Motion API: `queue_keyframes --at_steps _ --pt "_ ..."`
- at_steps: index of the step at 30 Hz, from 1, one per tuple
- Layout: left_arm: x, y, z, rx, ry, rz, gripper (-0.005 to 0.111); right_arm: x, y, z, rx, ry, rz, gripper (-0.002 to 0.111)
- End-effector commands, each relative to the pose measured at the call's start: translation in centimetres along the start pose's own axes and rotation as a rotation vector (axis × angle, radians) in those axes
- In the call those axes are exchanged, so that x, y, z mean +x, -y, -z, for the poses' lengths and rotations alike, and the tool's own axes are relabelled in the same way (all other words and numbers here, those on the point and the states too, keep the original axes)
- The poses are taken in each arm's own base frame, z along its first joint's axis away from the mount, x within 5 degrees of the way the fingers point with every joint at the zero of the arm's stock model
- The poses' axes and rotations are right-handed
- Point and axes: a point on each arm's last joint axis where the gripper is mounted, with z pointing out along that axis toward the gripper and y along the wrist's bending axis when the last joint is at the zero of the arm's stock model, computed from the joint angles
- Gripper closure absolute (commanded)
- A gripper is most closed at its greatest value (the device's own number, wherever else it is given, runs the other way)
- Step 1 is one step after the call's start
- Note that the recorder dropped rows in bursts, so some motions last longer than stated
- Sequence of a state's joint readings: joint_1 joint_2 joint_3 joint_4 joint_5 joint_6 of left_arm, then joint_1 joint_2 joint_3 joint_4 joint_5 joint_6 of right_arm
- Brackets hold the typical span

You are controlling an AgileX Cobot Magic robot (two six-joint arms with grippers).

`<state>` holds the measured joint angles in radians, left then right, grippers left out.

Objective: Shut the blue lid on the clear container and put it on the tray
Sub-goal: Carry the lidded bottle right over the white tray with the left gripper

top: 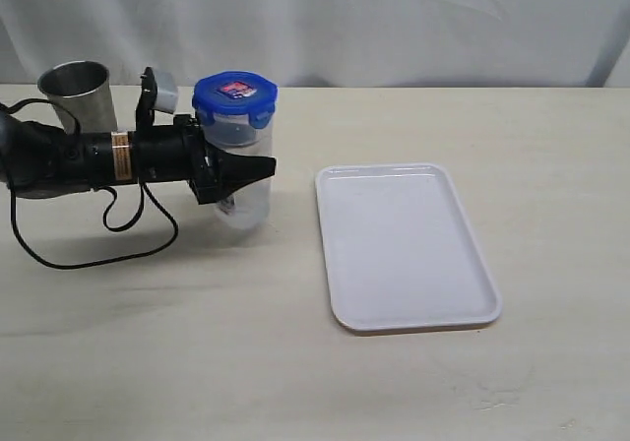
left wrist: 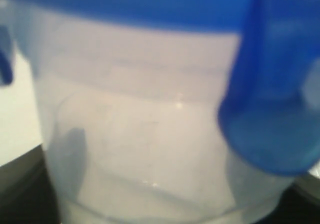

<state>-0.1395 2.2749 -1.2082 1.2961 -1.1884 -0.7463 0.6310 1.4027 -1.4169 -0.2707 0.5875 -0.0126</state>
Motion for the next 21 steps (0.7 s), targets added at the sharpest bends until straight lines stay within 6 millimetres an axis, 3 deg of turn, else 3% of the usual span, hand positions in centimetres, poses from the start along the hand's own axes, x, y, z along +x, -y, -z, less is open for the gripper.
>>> queue_keyframes --at_steps 1,5,9,11,13,17,21 --pt "-1.5 1.8 -2.3 0.017 -0.114 -0.092 0.107 1.2 0.2 4.0 0.004 0.125 -0.086 0.104" --pt "-3.3 3.3 -4.0 -0.055 -0.258 -0.193 0.107 3.4 0.2 8.1 0.0 0.201 -0.168 0.104" --pt "-5.5 6.3 -6.5 -0.179 -0.424 -0.329 0.107 7.9 -0.2 13.2 0.004 0.268 -0.198 0.104" --pt "-5.6 7.3 -8.0 -0.295 -0.547 -0.46 0.107 9.7 -0.4 15.7 0.0 0.367 -0.232 0.104" --pt "-6.0 8.7 -9.6 -0.372 -0.671 -0.708 0.107 11.8 -0.7 17.6 -0.003 0.444 -0.261 0.104" --pt "-7.8 11.0 -11.6 -0.506 -0.811 -1.119 0.107 14.5 -1.2 18.7 0.0 0.469 -0.263 0.104" --pt "-8.9 12.5 -12.1 -0.534 -0.998 -1.502 0.107 15.3 -1.5 19.3 -0.011 0.509 -0.283 0.104"
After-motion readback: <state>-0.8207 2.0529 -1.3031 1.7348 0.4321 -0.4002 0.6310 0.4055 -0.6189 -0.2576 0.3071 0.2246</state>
